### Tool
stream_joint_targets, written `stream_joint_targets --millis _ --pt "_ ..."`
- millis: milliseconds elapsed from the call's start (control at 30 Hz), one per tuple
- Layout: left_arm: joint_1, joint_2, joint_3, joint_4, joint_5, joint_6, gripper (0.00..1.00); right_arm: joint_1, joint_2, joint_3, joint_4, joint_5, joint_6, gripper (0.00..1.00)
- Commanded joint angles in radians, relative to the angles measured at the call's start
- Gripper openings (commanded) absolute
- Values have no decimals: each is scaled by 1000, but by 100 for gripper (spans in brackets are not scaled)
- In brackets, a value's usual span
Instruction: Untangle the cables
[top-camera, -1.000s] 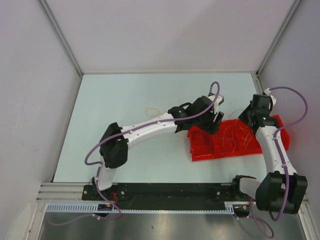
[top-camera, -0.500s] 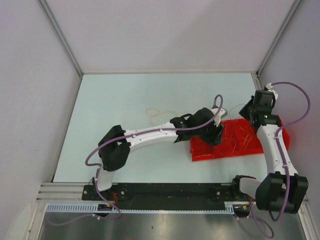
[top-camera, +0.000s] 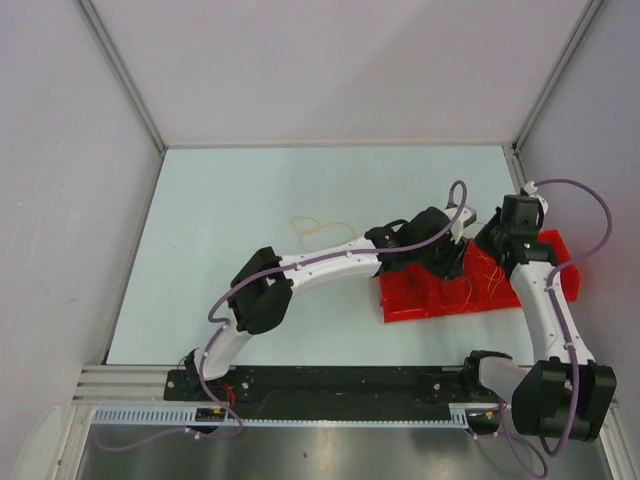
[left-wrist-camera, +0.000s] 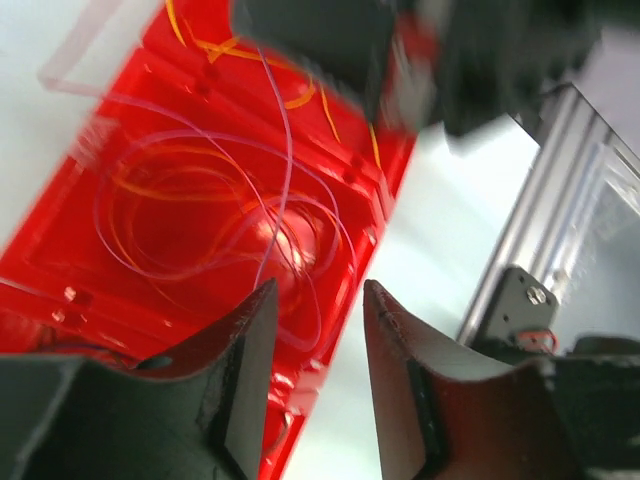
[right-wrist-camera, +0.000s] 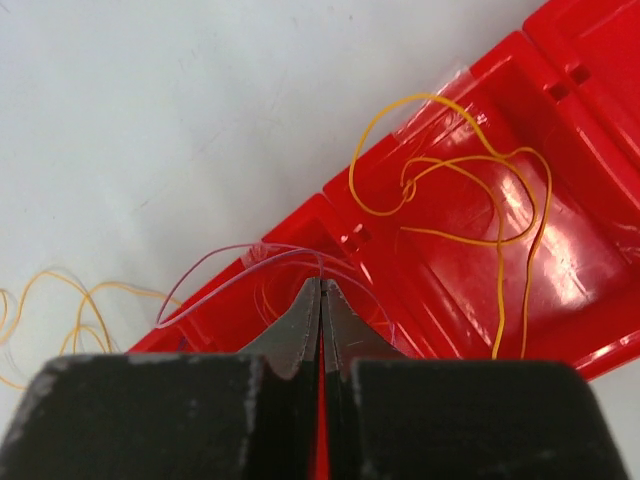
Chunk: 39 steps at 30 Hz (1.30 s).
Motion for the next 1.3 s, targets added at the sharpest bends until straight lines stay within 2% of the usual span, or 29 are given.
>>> stream_joint_targets --millis 0,100,367,467,500,600,900,1000,1033,1133,1267 --pt "11 56 111 -71 -66 39 38 31 -51 -20 -31 -34 33 0" --pt "23 65 128 -88 -99 53 31 69 -48 -45 -58 -51 62 0" --pt "59 44 81 -96 -109 55 31 88 19 -117 -71 -33 115 0" --pt "63 27 66 -94 -107 59 42 81 61 -130 -80 -36 126 0" --pt "65 26 64 -94 -106 59 50 80 70 -135 -85 -33 135 0" --pt "71 19 69 -94 -103 56 58 80 104 -137 -94 -18 149 0" --pt "88 -14 110 -124 -90 49 62 49 62 -127 -72 -77 126 0" --pt "95 -42 110 -130 -90 44 62 38 52 -94 -86 -119 105 13" --pt "95 -49 110 -134 -92 41 62 38 50 -85 -98 -127 99 25" --pt "109 -82 105 -150 -95 30 63 34 24 -62 -118 -147 83 42" --pt "137 -138 67 -170 -121 20 64 32 -27 -39 -141 -154 85 47"
